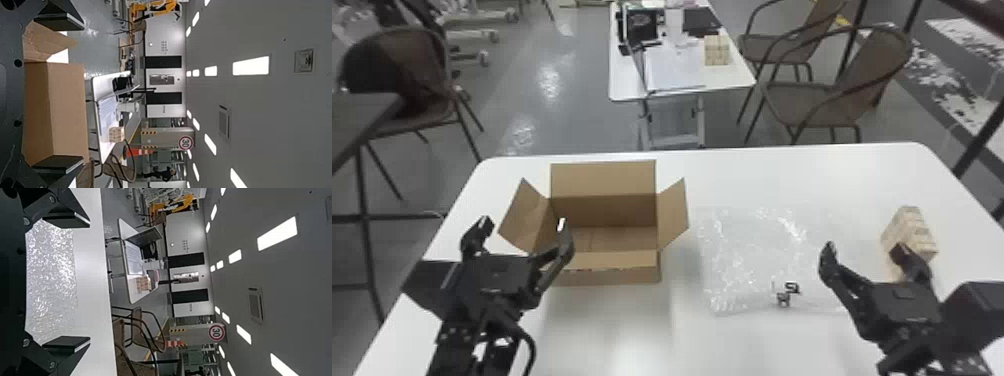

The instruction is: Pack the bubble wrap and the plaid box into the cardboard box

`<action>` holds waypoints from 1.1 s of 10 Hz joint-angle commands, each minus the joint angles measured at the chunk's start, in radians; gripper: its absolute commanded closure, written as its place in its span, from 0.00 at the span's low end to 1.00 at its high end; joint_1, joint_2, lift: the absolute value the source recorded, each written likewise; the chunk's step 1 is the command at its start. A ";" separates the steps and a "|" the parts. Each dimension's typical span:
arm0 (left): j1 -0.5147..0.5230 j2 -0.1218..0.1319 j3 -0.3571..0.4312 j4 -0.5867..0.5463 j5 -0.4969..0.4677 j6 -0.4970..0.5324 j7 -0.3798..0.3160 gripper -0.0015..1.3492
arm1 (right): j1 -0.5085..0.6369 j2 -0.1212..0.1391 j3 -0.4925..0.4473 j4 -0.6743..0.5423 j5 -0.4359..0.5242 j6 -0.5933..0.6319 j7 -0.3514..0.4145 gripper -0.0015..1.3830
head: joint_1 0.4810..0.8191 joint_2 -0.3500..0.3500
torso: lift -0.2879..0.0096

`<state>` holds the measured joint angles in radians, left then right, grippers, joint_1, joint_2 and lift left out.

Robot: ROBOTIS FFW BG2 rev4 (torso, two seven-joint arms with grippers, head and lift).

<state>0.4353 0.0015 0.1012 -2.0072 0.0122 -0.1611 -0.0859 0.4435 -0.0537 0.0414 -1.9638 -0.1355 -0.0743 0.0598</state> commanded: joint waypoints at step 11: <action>-0.096 0.057 0.069 -0.145 0.089 0.385 -0.052 0.09 | 0.000 -0.003 0.000 0.002 -0.006 0.001 0.002 0.17 | 0.63 0.62 | 0.62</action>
<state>0.3546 0.0498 0.1555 -2.1397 0.0920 0.1717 -0.1370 0.4432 -0.0564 0.0414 -1.9619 -0.1409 -0.0745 0.0616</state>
